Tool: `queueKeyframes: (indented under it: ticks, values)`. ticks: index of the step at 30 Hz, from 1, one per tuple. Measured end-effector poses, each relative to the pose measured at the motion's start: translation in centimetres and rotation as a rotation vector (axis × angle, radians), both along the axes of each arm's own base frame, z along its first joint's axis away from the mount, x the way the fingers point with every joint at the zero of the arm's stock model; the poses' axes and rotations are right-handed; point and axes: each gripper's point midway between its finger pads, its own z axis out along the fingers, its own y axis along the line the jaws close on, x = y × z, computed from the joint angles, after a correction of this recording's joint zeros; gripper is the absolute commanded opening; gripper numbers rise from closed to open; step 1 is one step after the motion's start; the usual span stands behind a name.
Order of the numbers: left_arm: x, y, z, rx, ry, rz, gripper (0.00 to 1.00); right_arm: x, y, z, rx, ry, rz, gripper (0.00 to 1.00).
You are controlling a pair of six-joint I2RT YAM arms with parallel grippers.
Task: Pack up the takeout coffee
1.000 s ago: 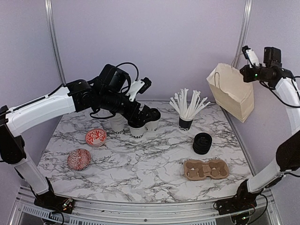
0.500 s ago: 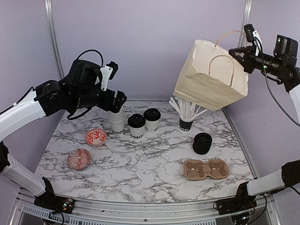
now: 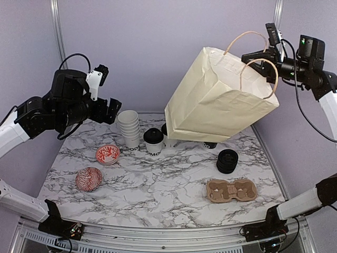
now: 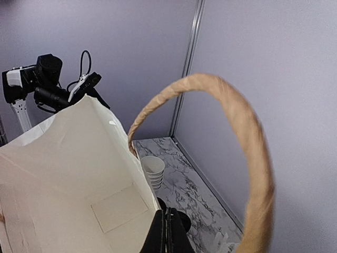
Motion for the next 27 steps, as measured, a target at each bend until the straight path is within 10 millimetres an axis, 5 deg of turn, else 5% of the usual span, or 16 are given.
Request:
queueKeyframes:
  ticks: [12,23,27]
  values:
    - [-0.1,0.7,1.9,-0.009,-0.010,-0.044,0.86,-4.5,6.6,-2.6,-0.024,0.057,0.316,0.00]
    - [-0.7,3.6,3.4,-0.001,-0.055,0.019,0.90,-7.8,15.6,-11.9,-0.161,0.283,0.584,0.00]
    - [-1.1,4.3,3.3,0.003,-0.061,0.031,0.91,-7.2,17.7,-15.4,-0.226,0.349,0.569,0.00]
